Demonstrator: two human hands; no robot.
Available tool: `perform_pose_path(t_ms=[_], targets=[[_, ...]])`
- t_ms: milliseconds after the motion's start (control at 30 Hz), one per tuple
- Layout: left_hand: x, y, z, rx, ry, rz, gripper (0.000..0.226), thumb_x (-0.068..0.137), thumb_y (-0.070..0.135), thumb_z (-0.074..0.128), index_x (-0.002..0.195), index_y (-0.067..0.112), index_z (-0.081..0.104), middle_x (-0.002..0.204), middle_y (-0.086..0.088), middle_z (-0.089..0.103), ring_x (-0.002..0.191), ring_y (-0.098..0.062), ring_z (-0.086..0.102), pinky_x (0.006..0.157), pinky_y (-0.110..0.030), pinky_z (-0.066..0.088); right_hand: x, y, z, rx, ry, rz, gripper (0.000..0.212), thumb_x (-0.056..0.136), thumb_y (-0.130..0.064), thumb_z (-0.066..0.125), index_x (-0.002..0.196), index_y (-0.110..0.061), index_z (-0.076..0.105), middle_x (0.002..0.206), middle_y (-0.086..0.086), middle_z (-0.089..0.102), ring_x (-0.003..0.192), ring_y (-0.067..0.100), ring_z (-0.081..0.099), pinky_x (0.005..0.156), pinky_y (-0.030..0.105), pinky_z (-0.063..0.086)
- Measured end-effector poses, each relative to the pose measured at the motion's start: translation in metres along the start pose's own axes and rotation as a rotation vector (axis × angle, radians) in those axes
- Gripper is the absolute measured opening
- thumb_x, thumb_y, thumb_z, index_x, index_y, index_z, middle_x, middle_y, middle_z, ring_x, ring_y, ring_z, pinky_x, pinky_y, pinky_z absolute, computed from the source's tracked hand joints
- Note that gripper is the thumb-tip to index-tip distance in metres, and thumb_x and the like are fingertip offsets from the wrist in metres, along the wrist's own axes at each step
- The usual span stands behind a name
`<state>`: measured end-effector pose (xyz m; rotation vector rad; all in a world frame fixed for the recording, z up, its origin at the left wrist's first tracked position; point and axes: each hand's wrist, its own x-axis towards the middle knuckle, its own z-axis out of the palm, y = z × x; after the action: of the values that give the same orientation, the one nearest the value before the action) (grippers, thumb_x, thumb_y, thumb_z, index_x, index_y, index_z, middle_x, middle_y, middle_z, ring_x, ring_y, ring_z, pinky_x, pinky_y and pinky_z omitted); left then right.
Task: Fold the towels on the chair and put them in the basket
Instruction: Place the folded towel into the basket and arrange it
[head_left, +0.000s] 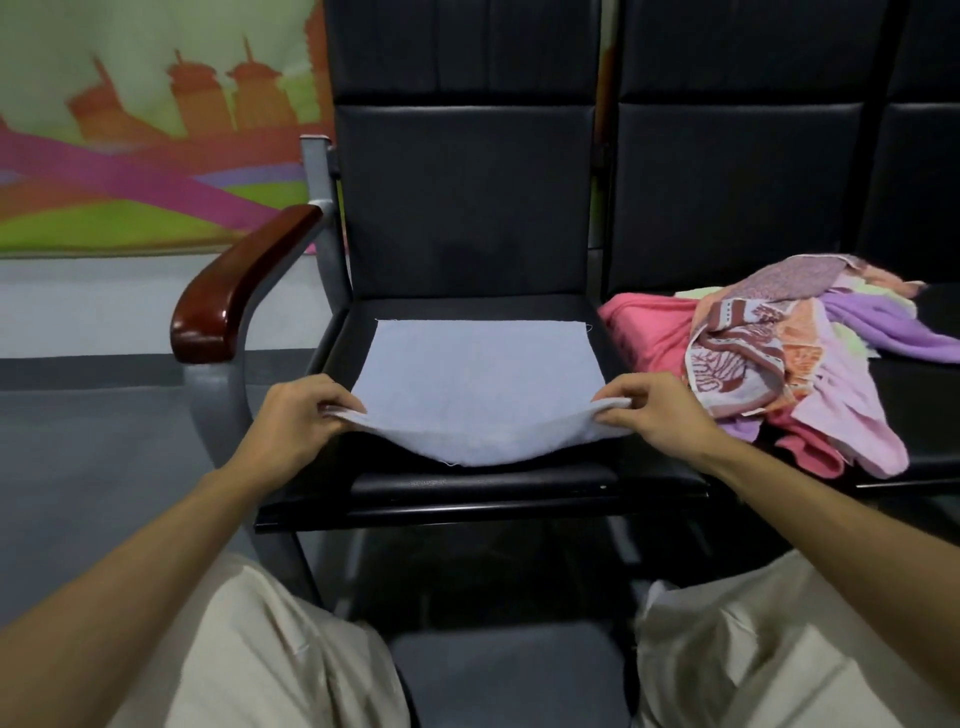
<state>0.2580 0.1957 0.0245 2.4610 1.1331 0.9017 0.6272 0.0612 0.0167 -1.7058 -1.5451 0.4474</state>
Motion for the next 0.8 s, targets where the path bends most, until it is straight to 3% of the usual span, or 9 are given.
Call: perform_pose_path(t_ms=[100,233,333,400,467,533,600,700,800], targets=[[-0.007,0.008,-0.009,-0.042,0.044,-0.070,0.044,0.067,-0.005,0.082,0.071,0.037,0.067,0.068,0.028,0.065,0.074,0.013,0.059,0.068,0.001,0.039,-0.007,-0.003,-0.012,-0.073,0.068,0.056,0.017,0.072,-0.006,0.081,0.072,-0.021,0.073,0.067,-0.007,0.069,0.062,0.001,0.057,0.063,0.019,0.045],[-0.021,0.021,-0.018,-0.090,-0.036,-0.136,0.039,0.070,0.002,0.081,0.073,0.038,0.067,0.064,0.042,0.059,0.073,0.018,0.059,0.066,0.002,0.040,-0.020,-0.012,-0.025,-0.079,0.110,0.120,0.017,0.065,-0.011,0.087,0.070,-0.018,0.072,0.058,-0.014,0.064,0.054,-0.005,0.054,0.054,0.010,0.041],[-0.028,0.017,-0.021,-0.138,-0.075,-0.161,0.033,0.077,0.005,0.077,0.079,0.037,0.069,0.067,0.039,0.062,0.074,0.018,0.060,0.073,-0.004,0.043,-0.027,-0.019,-0.037,-0.068,0.079,0.134,0.026,0.065,-0.012,0.088,0.062,-0.022,0.064,0.052,-0.015,0.059,0.054,-0.002,0.050,0.053,0.013,0.038],[-0.029,0.013,-0.019,-0.142,-0.069,-0.153,0.030,0.083,0.011,0.073,0.081,0.040,0.068,0.072,0.039,0.064,0.077,0.017,0.060,0.074,-0.001,0.041,-0.028,-0.019,-0.041,-0.089,0.048,0.125,0.026,0.067,-0.012,0.087,0.063,-0.025,0.065,0.059,-0.012,0.061,0.060,0.004,0.054,0.058,0.018,0.042],[-0.026,0.011,-0.013,-0.146,-0.054,-0.169,0.017,0.087,0.016,0.069,0.086,0.033,0.072,0.078,0.030,0.069,0.082,0.009,0.062,0.074,-0.002,0.040,-0.025,-0.016,-0.041,-0.117,0.012,0.104,0.021,0.071,-0.013,0.084,0.069,-0.028,0.069,0.065,-0.012,0.067,0.067,0.007,0.059,0.065,0.021,0.047],[-0.016,0.011,-0.005,-0.144,-0.025,-0.192,0.011,0.089,0.017,0.067,0.096,0.020,0.075,0.088,0.016,0.072,0.091,-0.004,0.063,0.077,-0.012,0.041,-0.017,-0.011,-0.039,-0.116,-0.004,0.090,0.017,0.076,-0.011,0.079,0.077,-0.027,0.072,0.072,-0.013,0.070,0.072,0.008,0.062,0.071,0.023,0.049],[-0.001,0.013,0.003,-0.128,0.015,-0.208,0.013,0.087,0.012,0.068,0.098,0.014,0.076,0.090,0.007,0.071,0.092,-0.008,0.062,0.078,-0.012,0.039,-0.004,-0.007,-0.037,-0.068,0.030,0.096,0.014,0.078,-0.010,0.077,0.082,-0.023,0.074,0.079,-0.010,0.072,0.075,0.008,0.063,0.073,0.023,0.049],[0.030,0.016,0.011,-0.130,0.127,-0.225,0.016,0.082,-0.001,0.071,0.094,0.009,0.076,0.089,0.001,0.070,0.086,-0.008,0.061,0.072,0.003,0.037,0.021,-0.005,-0.037,0.043,0.115,0.129,0.014,0.076,-0.008,0.080,0.080,-0.019,0.074,0.080,-0.003,0.073,0.075,0.009,0.065,0.072,0.023,0.050],[0.065,0.017,0.021,-0.120,0.228,-0.236,0.020,0.082,-0.006,0.069,0.093,0.009,0.077,0.092,0.001,0.069,0.090,-0.008,0.059,0.080,-0.004,0.039,0.053,0.001,-0.038,0.100,0.186,0.145,0.015,0.074,-0.006,0.081,0.075,-0.016,0.070,0.075,0.000,0.071,0.070,0.012,0.063,0.067,0.022,0.051]])
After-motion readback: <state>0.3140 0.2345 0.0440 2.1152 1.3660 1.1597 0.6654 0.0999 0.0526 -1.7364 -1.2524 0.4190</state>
